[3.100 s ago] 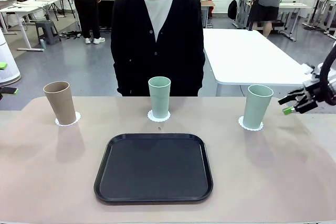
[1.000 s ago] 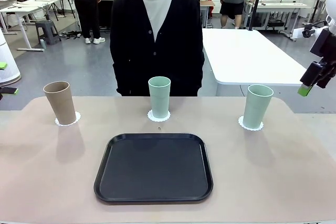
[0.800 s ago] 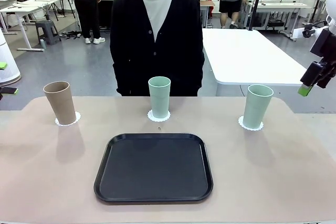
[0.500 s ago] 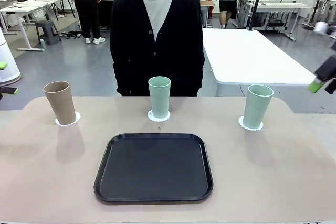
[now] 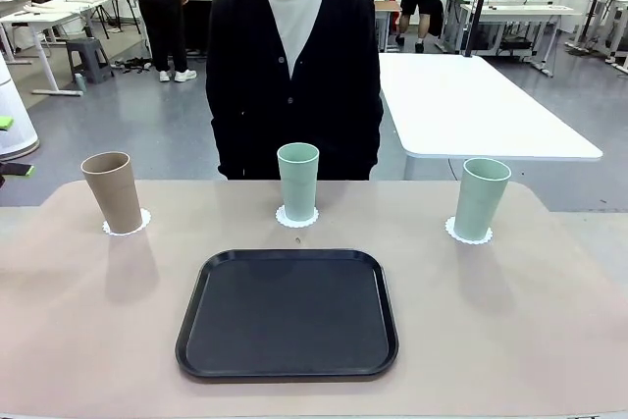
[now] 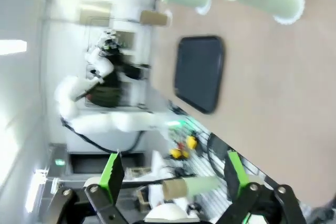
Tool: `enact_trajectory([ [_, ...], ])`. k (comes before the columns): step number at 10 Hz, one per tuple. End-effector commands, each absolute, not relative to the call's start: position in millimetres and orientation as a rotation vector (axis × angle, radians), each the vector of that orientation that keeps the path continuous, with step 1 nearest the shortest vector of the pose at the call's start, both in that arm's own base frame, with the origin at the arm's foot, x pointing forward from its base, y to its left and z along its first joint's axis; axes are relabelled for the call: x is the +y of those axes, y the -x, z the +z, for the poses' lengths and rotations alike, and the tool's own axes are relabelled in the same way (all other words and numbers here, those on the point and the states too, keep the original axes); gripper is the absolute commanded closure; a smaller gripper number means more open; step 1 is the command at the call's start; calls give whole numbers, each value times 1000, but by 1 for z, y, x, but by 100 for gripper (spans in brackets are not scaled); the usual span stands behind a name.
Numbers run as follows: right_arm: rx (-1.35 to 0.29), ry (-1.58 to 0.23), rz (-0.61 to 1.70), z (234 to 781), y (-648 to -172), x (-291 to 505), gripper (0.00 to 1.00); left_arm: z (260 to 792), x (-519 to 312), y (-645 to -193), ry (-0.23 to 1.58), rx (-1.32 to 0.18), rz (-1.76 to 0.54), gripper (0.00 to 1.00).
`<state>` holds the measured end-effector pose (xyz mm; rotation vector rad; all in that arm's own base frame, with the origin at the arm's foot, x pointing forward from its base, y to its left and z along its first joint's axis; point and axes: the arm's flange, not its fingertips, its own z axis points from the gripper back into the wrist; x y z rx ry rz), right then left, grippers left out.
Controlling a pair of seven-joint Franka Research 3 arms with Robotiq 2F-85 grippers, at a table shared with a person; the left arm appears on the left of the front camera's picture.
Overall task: Place coasters on the table and set cups on them.
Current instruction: Take one Reusable plastic cup from the Flat Tray and place it on a coaster set by the human.
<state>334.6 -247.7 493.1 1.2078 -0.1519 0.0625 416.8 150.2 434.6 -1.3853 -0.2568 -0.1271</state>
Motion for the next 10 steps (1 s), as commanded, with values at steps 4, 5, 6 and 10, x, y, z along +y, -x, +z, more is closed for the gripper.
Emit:
enact_trajectory([
  [4,-239,-1273,54,469,-338,-267,0,436,151,-416,1387,-264,-128,0],
  [5,-230,-1383,-38,450,-344,-274,0,436,151,-416,1387,-264,-128,0],
  [6,-230,-1383,-38,450,-344,-274,0,436,151,-416,1387,-264,-128,0],
  [10,-230,-1383,-38,450,-344,-274,0,436,151,-416,1387,-264,-128,0],
])
